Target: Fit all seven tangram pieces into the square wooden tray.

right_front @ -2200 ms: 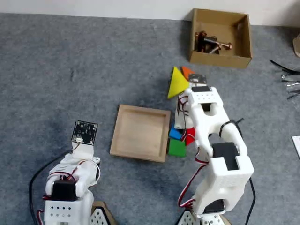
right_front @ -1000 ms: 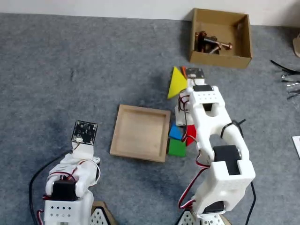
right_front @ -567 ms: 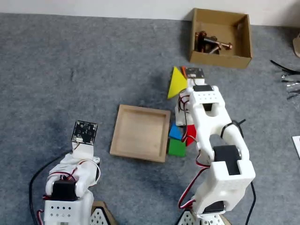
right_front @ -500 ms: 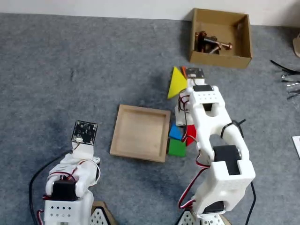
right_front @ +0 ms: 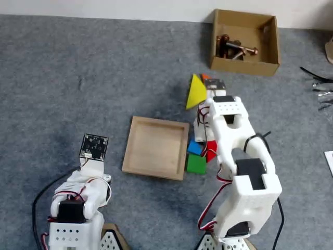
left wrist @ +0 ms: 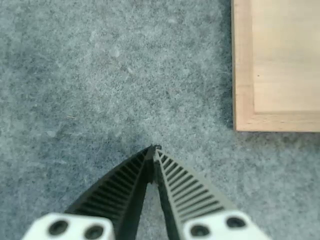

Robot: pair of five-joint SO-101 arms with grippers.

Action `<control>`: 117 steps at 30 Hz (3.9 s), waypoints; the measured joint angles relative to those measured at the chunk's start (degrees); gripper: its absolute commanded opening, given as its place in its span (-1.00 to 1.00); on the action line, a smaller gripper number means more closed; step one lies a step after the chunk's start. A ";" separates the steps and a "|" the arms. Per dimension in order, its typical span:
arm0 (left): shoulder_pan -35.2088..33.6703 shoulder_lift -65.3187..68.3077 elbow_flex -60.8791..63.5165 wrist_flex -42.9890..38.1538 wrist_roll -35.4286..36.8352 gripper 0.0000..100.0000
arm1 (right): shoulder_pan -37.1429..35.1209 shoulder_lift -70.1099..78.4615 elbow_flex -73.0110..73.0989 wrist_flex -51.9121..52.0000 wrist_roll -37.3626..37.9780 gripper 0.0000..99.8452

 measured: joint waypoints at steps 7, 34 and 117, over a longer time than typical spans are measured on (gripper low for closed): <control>0.00 0.00 0.00 0.00 0.00 -0.99 | 0.00 0.00 -0.09 -0.09 0.00 -0.32; 0.00 0.00 0.00 0.00 0.00 -0.99 | 0.00 0.00 -0.09 -0.09 0.00 -0.45; 0.00 0.00 0.00 0.00 0.00 -0.99 | -1.93 0.18 1.23 -0.26 3.96 -0.52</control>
